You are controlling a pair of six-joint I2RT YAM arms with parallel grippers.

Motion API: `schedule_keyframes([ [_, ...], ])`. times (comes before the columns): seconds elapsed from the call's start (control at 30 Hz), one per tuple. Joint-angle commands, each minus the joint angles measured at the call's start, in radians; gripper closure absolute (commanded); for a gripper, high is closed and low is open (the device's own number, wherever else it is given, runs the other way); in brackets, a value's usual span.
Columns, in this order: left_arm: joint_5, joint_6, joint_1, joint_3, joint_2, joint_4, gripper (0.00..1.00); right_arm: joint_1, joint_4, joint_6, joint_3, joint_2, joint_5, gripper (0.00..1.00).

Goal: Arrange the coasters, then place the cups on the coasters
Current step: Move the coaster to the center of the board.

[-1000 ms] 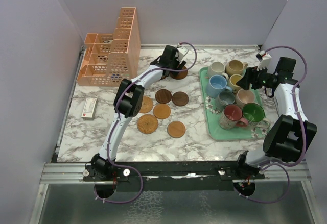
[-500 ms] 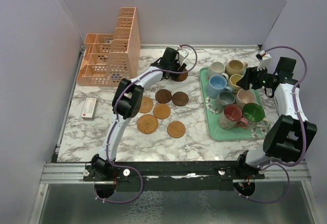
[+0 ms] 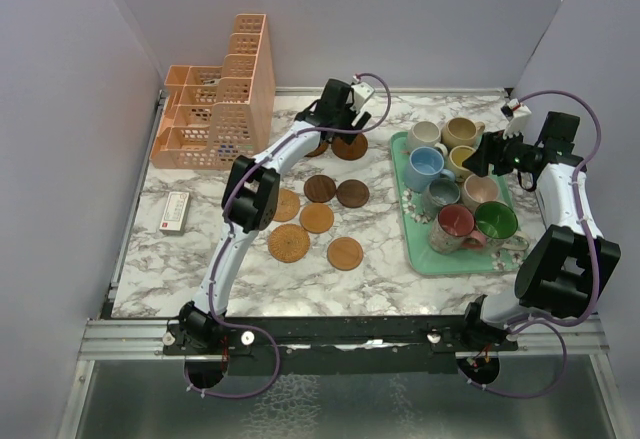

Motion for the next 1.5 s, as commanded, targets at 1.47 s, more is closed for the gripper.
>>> schedule_keyframes([
  [1.47,0.168,0.073,-0.037,-0.796,-0.463,-0.032,0.14,0.004,-0.023,-0.011,0.015,0.015,-0.046,0.35],
])
